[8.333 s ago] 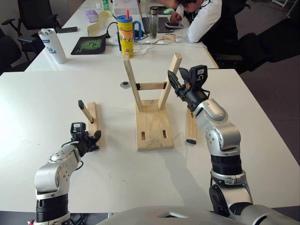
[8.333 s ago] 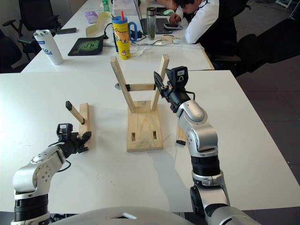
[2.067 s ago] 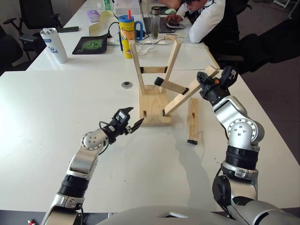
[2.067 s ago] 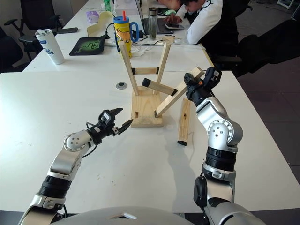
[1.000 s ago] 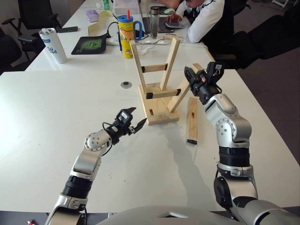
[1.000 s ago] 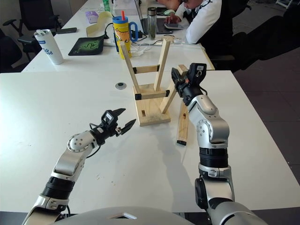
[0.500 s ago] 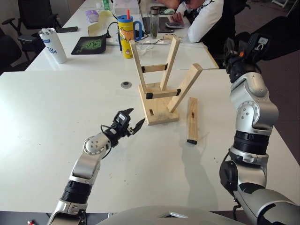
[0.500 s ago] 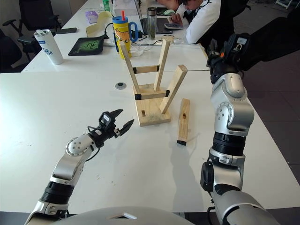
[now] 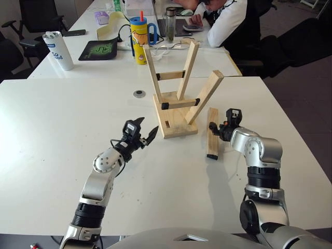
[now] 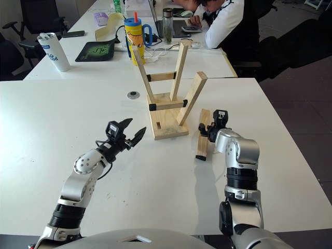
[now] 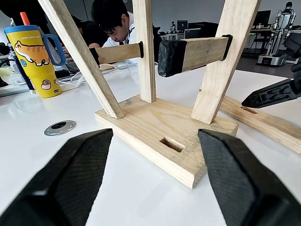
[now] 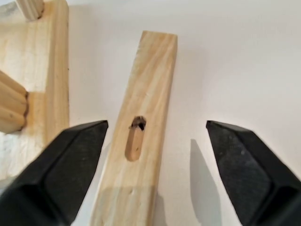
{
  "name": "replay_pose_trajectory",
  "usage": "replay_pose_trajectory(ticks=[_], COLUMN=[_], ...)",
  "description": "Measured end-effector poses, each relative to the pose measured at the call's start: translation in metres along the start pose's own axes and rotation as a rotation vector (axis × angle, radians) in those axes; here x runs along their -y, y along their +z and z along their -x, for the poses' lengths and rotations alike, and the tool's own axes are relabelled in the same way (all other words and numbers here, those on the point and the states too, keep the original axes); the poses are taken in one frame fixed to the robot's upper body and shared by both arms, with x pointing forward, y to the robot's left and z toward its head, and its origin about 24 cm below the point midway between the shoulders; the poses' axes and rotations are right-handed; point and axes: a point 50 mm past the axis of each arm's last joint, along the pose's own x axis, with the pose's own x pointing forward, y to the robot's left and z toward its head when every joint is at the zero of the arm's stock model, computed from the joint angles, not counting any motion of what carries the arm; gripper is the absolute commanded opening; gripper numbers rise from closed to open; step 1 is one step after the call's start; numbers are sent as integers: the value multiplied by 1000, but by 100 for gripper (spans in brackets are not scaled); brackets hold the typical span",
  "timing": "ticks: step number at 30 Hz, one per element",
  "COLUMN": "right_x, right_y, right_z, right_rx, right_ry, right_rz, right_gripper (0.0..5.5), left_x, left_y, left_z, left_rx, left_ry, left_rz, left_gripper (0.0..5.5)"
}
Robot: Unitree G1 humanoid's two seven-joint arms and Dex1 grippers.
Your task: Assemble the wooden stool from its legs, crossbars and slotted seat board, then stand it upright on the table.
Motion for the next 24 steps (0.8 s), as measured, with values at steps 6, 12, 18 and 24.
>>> replay_pose_trajectory(ticks=[6, 12, 18, 24], right_x=[-12, 0, 13, 36], right_y=[-10, -10, -4, 24], right_z=[-7, -14, -19, -20], right_rx=[-67, -42, -16, 173], right_ry=[41, -70, -129, -231], right_rz=[11, 29, -61, -159], right_gripper=[382, 282, 205, 205], left_x=[0, 2, 1, 0], left_y=[5, 5, 10, 8], left_z=[-5, -6, -10, -10], left_rx=[20, 20, 34, 24], left_ry=[0, -13, -25, -29], left_rz=[-1, -4, -18, -14], left_gripper=[335, 335, 335, 335])
